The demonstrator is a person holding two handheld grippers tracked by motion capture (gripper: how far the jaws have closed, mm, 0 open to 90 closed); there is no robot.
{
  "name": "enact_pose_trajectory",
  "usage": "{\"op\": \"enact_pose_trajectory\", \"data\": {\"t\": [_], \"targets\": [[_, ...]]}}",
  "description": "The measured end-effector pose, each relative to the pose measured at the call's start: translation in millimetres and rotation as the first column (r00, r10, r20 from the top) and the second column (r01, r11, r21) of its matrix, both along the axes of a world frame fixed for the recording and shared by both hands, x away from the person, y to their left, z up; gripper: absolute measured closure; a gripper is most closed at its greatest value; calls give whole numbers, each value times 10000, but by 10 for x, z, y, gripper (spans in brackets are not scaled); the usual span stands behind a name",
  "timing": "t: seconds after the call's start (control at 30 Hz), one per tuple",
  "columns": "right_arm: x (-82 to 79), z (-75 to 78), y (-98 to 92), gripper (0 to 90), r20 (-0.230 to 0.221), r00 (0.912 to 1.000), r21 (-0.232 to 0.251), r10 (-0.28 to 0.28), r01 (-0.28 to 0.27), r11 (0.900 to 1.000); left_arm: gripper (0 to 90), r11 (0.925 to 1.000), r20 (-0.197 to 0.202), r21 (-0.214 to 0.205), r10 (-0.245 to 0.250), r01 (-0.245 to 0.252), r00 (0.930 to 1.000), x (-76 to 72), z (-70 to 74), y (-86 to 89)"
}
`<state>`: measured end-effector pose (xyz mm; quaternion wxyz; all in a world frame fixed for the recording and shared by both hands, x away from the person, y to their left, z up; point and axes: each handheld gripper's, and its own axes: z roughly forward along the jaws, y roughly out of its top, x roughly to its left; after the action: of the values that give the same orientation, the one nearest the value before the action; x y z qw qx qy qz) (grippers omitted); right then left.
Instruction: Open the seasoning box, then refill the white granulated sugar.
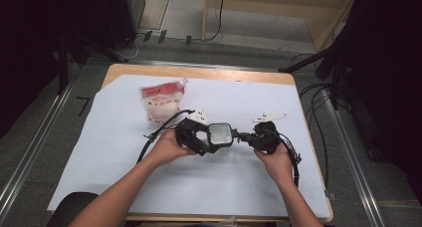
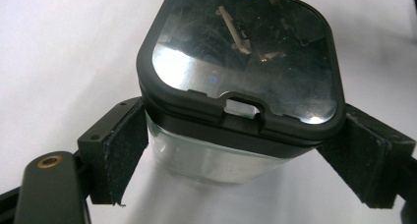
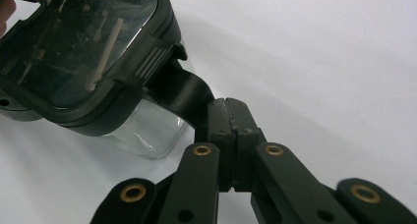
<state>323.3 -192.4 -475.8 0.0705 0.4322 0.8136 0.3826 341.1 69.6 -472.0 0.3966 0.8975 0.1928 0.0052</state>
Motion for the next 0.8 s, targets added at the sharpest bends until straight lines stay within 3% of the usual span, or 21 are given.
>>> {"op": "enact_pose_trajectory", "data": {"t": [0.8], "targets": [[-1,-9,43,900,-108,9999,40,-86,86,10000,160,9999,25,-92,107,-107,9999,-39,105,31]]}}
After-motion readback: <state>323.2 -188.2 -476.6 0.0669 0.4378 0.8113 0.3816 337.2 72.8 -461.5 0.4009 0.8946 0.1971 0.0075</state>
